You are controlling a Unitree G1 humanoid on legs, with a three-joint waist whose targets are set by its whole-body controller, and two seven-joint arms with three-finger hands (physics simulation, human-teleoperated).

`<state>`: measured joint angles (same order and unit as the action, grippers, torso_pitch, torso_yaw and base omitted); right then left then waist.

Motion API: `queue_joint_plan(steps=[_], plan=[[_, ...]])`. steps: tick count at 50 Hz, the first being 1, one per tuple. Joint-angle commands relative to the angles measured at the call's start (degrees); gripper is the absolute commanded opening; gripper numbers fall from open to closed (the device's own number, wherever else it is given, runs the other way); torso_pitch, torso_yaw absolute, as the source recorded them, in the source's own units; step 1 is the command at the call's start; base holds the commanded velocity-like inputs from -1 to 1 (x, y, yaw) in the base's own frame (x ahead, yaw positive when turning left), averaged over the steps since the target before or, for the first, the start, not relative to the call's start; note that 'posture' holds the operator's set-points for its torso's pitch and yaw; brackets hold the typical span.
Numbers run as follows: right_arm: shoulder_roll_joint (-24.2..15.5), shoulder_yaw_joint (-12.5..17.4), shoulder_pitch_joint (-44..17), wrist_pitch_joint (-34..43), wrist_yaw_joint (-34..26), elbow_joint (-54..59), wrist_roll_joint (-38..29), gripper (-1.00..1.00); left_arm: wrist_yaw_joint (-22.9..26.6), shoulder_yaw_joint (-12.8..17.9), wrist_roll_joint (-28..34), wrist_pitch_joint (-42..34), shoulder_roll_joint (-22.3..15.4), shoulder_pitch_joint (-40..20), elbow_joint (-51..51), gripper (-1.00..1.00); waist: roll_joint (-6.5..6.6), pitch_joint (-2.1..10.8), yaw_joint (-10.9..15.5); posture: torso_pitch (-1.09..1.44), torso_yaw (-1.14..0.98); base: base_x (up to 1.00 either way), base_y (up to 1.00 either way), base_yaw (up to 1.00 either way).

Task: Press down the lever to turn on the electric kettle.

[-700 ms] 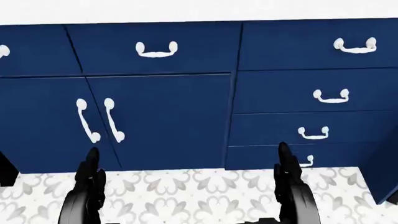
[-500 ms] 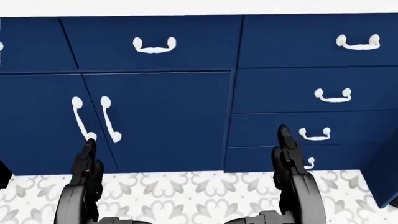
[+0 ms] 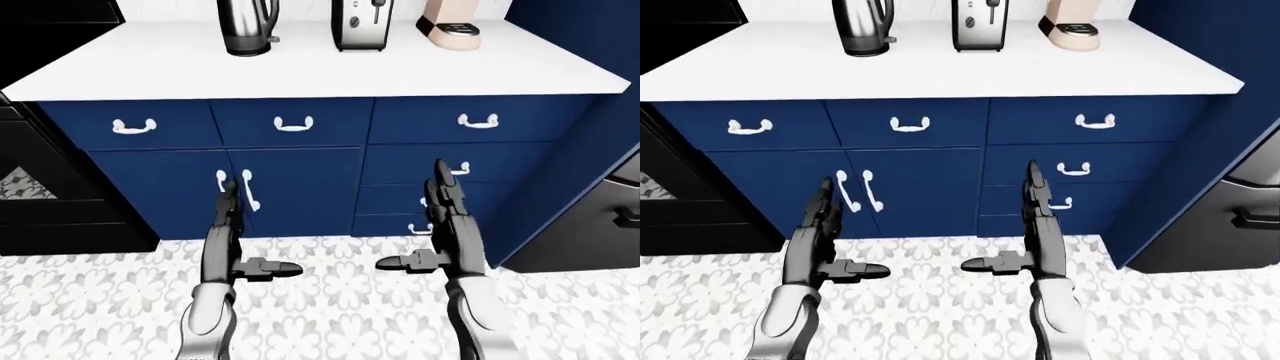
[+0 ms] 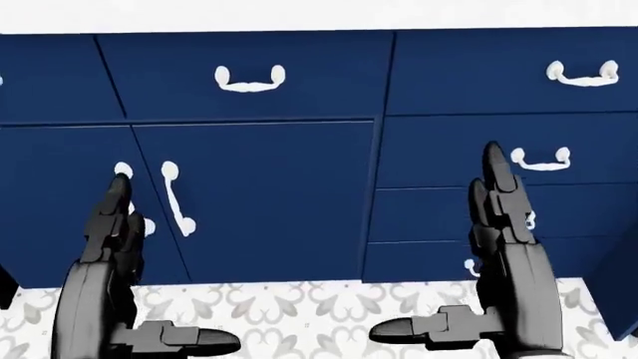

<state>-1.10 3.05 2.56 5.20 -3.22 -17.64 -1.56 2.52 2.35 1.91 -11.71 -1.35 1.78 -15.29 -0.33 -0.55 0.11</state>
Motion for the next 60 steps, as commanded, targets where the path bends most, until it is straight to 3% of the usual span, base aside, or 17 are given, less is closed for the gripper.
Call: queue_joint_plan(steps=[1,25,28,29,31,34,36,44,46,49,50,52,55,58,60], plan=[[-0.2,0.7,-1.3,-2.4,0.2,-1.7,1.0,1.00,0.1,0.6,0.1,1.8,-0.3,-1.1,-1.9,1.00,0.07,0.88,0.0,0.00,0.00,0.00,0.00,0.00],[-1.6,1.8,-5.2,9.6,0.9,-16.4,-3.1,1.00,0.6,3.3,1.4,-20.0,-2.1,-7.8,-25.6,1.00,0.01,0.53,0.1,0.00,0.00,0.00,0.00,0.00],[-1.4,1.4,-5.5,10.1,0.6,-16.8,-3.9,1.00,0.5,3.2,1.7,-19.4,-2.0,-7.8,-25.0,1.00,0.01,0.50,0.1,0.00,0.00,0.00,0.00,0.00],[-1.4,1.5,-5.5,10.0,0.6,-16.6,-3.7,1.00,0.4,2.9,1.9,-17.9,-1.8,-7.1,-24.2,1.00,0.34,1.34,0.0,0.00,0.00,0.00,0.07,0.00],[-1.3,1.8,-5.6,10.0,0.8,-16.3,-3.4,1.00,0.5,3.1,2.0,-17.5,-1.9,-7.3,-23.6,1.00,0.14,0.08,-0.1,0.00,0.00,0.00,0.15,0.00],[-1.2,1.7,-5.7,10.4,0.9,-16.5,-3.5,1.00,0.5,2.9,2.2,-16.9,-1.8,-7.0,-23.3,1.00,1.51,-0.03,-0.2,0.00,0.00,0.00,0.15,0.00],[-1.4,2.0,-6.1,11.0,1.1,-16.9,-3.5,1.00,0.4,2.9,2.4,-16.5,-1.8,-7.0,-22.9,1.00,3.37,-0.57,-0.1,0.00,0.00,0.00,0.16,0.00],[-1.4,2.1,-5.9,10.7,1.6,-18.2,-3.8,1.00,0.6,2.6,3.1,-16.4,-1.7,-6.8,-22.2,1.00,0.89,-0.44,-0.4,0.00,0.00,0.00,0.16,0.00],[-1.4,2.2,-6.0,10.7,1.5,-18.4,-3.7,1.00,0.6,2.6,3.2,-15.1,-1.6,-6.2,-21.6,1.00,-0.33,-0.69,-0.4,0.00,0.00,0.00,0.16,0.00],[-1.4,2.1,-6.1,10.5,1.5,-18.4,-3.8,1.00,0.6,2.6,3.3,-15.1,-1.6,-6.2,-21.6,1.00,-3.45,-0.49,-0.3,0.00,0.00,0.00,0.16,0.00],[-1.4,2.1,-6.0,10.2,1.5,-18.3,-3.8,1.00,0.7,2.7,3.4,-15.2,-1.6,-6.2,-21.7,1.00,-1.35,-0.53,-0.9,0.00,0.00,0.00,0.16,0.00],[-1.3,2.0,-6.0,10.2,1.5,-18.5,-3.6,1.00,0.8,2.9,3.3,-16.7,-1.7,-6.8,-22.6,1.00,-2.56,-0.41,-0.6,0.00,0.00,0.00,0.17,0.00],[-1.3,2.1,-5.9,10.3,1.5,-18.6,-3.3,1.00,0.9,2.9,3.3,-17.5,-1.8,-7.0,-23.3,1.00,-2.18,-0.07,-0.4,0.00,0.00,0.00,0.24,0.00],[-1.3,2.0,-5.9,10.3,1.6,-18.5,-3.3,1.00,0.7,2.7,3.4,-15.1,-1.5,-5.9,-22.0,1.00,-0.76,-0.82,-0.5,0.00,0.00,0.00,0.25,0.00],[-1.3,2.0,-6.0,10.2,1.6,-18.2,-3.3,1.00,0.7,2.8,3.4,-15.2,-1.5,-6.0,-22.1,1.00,1.14,-0.91,-0.7,0.00,0.00,0.00,0.25,0.00]])
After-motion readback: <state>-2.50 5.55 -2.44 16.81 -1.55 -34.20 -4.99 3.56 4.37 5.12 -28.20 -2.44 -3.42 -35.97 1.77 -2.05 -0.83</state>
